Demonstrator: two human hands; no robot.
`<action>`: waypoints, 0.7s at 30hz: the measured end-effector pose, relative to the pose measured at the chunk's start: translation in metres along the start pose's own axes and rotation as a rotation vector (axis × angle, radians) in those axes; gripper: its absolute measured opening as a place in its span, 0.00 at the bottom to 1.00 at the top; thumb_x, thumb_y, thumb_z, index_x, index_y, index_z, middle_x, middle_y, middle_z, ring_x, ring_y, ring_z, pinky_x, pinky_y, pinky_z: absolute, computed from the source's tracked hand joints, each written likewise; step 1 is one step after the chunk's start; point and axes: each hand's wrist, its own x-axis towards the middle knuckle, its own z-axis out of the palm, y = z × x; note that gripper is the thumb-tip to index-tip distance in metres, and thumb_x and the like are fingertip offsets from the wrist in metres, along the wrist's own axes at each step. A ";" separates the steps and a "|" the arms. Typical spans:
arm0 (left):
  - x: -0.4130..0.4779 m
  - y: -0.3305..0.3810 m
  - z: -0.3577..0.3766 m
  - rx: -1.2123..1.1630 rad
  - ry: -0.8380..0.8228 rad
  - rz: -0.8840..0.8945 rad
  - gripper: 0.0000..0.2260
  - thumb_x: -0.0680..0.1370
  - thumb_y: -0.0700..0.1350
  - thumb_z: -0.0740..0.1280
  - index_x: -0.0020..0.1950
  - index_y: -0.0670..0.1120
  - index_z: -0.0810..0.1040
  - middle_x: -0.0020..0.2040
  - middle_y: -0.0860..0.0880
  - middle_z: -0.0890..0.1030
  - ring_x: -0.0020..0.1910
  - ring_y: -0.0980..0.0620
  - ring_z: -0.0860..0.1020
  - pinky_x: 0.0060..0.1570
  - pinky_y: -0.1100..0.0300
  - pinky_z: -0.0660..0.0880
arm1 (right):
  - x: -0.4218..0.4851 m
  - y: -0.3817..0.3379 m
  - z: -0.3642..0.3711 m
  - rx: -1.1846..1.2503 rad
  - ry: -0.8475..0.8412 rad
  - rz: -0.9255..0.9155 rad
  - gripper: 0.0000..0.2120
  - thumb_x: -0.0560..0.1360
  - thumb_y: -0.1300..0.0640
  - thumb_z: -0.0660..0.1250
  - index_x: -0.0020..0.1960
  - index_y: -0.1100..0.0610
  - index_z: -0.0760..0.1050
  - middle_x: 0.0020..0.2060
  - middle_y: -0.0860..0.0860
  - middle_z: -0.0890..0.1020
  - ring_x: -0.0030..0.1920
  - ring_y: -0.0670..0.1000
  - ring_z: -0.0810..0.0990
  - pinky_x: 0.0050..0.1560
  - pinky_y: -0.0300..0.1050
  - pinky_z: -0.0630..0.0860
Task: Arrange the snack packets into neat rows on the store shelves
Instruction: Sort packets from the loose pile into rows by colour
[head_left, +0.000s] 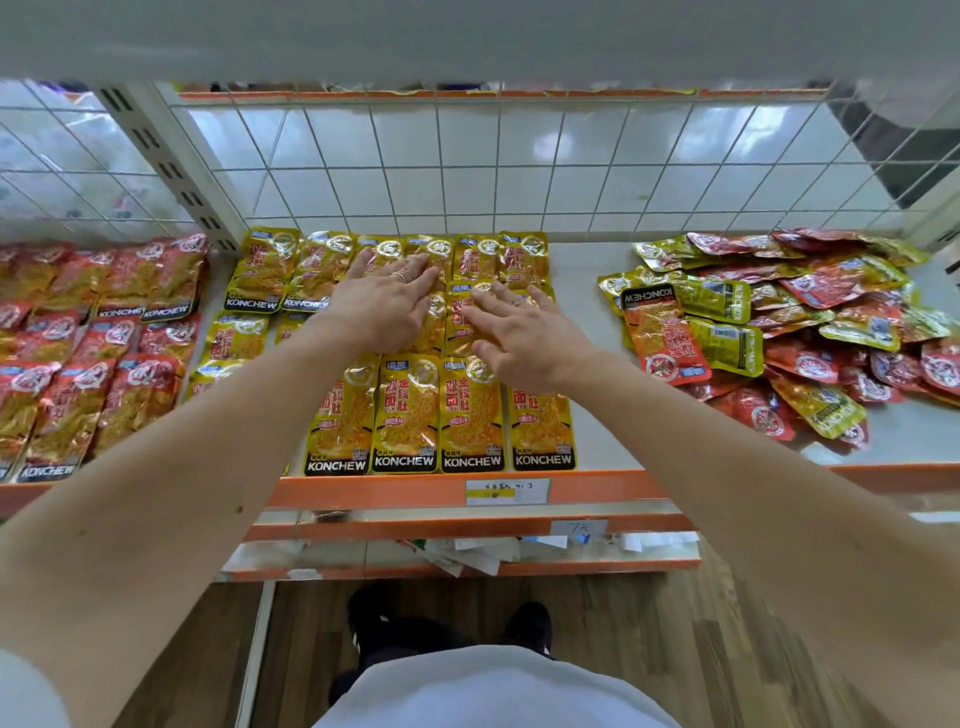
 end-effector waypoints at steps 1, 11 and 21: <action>-0.001 0.000 0.001 -0.009 0.007 0.000 0.24 0.86 0.54 0.44 0.82 0.53 0.49 0.83 0.54 0.46 0.81 0.55 0.46 0.78 0.44 0.36 | -0.001 0.000 0.002 0.006 -0.007 0.007 0.27 0.84 0.45 0.50 0.82 0.49 0.51 0.81 0.47 0.49 0.80 0.48 0.43 0.78 0.56 0.39; -0.046 0.005 0.026 -0.092 0.149 0.028 0.24 0.85 0.56 0.51 0.81 0.58 0.54 0.81 0.58 0.54 0.81 0.55 0.51 0.77 0.44 0.36 | -0.012 -0.015 0.013 -0.026 0.021 0.064 0.29 0.84 0.43 0.49 0.82 0.50 0.47 0.81 0.48 0.47 0.80 0.47 0.44 0.78 0.56 0.36; -0.082 0.030 0.025 -0.249 0.213 0.107 0.32 0.79 0.64 0.43 0.82 0.54 0.53 0.82 0.56 0.50 0.81 0.55 0.49 0.78 0.46 0.39 | -0.054 0.013 0.014 0.186 0.181 0.171 0.28 0.84 0.54 0.53 0.82 0.50 0.49 0.81 0.47 0.45 0.80 0.48 0.42 0.79 0.51 0.39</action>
